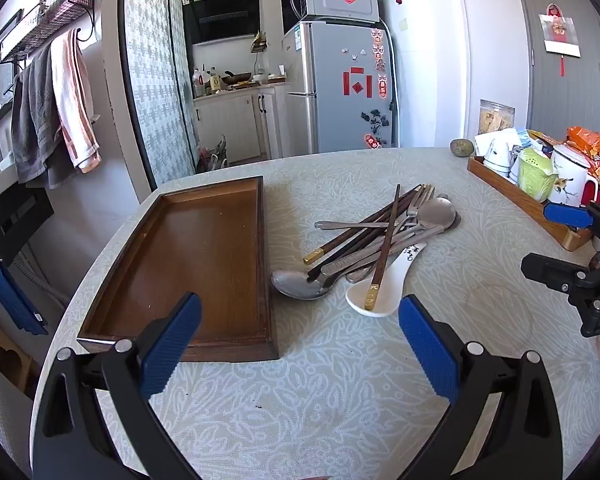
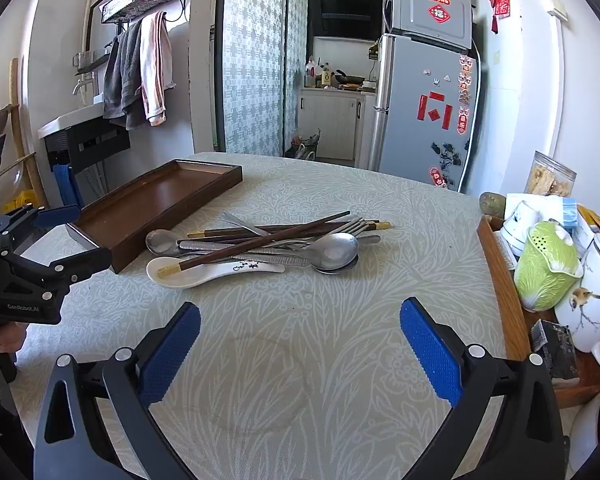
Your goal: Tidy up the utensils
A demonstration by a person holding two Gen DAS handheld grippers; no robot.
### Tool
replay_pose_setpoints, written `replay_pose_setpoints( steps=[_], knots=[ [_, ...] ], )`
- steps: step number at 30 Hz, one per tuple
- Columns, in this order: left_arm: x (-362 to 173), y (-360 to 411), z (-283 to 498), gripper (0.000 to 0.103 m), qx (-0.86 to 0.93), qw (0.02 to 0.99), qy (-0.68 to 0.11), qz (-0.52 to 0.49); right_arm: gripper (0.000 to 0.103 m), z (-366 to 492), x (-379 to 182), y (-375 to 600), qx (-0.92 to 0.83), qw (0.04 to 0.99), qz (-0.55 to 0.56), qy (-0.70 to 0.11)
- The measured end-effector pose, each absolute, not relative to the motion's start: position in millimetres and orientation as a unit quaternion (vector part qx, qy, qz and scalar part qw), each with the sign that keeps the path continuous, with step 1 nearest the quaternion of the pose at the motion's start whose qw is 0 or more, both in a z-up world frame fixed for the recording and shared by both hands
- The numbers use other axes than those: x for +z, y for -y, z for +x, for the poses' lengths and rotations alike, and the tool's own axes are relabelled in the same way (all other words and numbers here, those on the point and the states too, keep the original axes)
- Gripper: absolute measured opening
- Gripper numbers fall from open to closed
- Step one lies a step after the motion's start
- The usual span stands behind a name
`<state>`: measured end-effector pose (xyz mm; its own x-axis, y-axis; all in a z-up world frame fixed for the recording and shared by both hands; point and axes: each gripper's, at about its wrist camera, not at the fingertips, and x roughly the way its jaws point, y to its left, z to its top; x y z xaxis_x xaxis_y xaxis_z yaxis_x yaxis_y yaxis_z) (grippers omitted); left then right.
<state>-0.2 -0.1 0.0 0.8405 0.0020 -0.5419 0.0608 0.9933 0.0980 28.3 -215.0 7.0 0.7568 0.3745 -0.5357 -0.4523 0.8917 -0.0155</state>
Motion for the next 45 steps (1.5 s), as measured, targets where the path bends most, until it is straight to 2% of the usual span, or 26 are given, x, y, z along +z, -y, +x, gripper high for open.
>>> replay_pose_setpoints(
  steps=[45],
  knots=[
    [-3.5, 4.2, 1.5, 0.100, -0.016, 0.957, -0.284, 0.054, 0.101, 28.3, 7.3, 214.9, 0.221, 0.934, -0.074, -0.269]
  ],
)
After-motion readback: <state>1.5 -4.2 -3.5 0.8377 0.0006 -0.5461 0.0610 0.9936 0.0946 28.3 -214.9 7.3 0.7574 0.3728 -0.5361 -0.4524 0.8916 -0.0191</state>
